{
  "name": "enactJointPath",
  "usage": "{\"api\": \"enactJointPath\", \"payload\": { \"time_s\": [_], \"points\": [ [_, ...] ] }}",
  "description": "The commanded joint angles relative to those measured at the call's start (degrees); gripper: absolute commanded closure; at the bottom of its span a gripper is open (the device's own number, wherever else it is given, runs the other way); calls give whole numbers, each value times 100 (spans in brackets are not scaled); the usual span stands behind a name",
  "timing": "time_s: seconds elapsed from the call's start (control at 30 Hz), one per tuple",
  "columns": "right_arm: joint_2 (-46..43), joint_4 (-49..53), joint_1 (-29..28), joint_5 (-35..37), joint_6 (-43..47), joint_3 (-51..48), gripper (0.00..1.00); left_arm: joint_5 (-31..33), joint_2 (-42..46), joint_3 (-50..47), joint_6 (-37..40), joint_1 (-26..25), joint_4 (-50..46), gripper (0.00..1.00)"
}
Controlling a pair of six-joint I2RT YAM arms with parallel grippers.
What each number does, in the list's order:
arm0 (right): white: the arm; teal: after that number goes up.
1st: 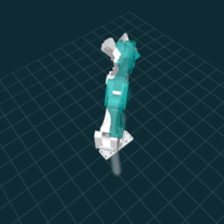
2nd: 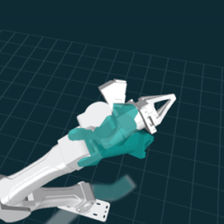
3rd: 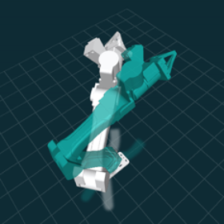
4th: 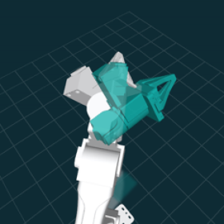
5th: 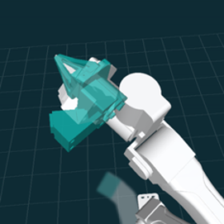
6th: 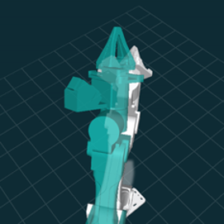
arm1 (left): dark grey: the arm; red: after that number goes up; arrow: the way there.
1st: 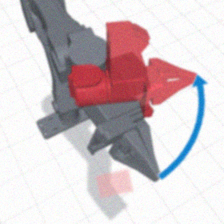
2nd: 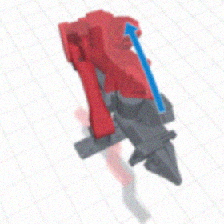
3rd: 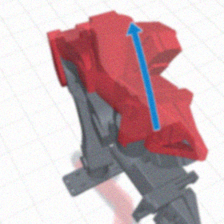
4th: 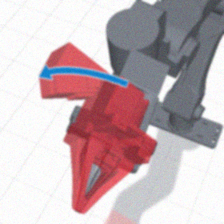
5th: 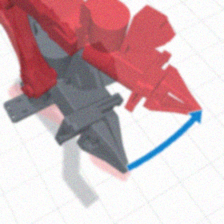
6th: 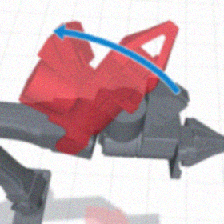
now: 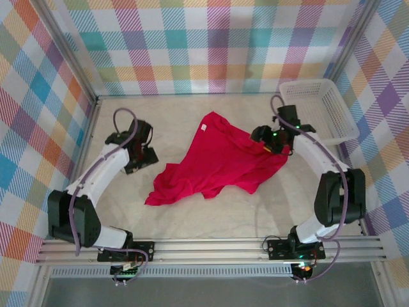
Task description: Fold the inside-out t-shirt
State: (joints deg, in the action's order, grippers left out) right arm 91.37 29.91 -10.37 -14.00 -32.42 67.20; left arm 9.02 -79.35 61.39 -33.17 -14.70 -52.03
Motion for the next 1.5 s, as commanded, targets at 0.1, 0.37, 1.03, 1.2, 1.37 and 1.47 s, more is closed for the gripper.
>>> {"api": "enactJointPath", "payload": {
  "time_s": [0.1, 0.37, 1.03, 1.2, 1.37, 1.47],
  "points": [
    [1169, -128, -599, -68, 427, 978, 34, -625, 517, -1350, -386, 46, 577, 24],
    [3093, -50, -1195, 1048, 501, 3535, 35, -547, 197, -1670, -535, 55, 1021, 20],
    [6352, 1224, -1450, 1166, 553, 8143, 97, -840, -977, -1612, -562, 55, 1740, 69],
    [5677, 1266, -1433, 1122, 823, 8174, 100, -608, -684, -1260, -465, 55, 1288, 100],
    [4677, 1357, -1415, 1276, 1076, 8135, 100, -288, -133, -595, -310, 103, 617, 100],
    [4075, 1448, -1391, 1308, 1161, 8004, 100, -162, 224, -175, -214, 196, 272, 100]
  ]
}}
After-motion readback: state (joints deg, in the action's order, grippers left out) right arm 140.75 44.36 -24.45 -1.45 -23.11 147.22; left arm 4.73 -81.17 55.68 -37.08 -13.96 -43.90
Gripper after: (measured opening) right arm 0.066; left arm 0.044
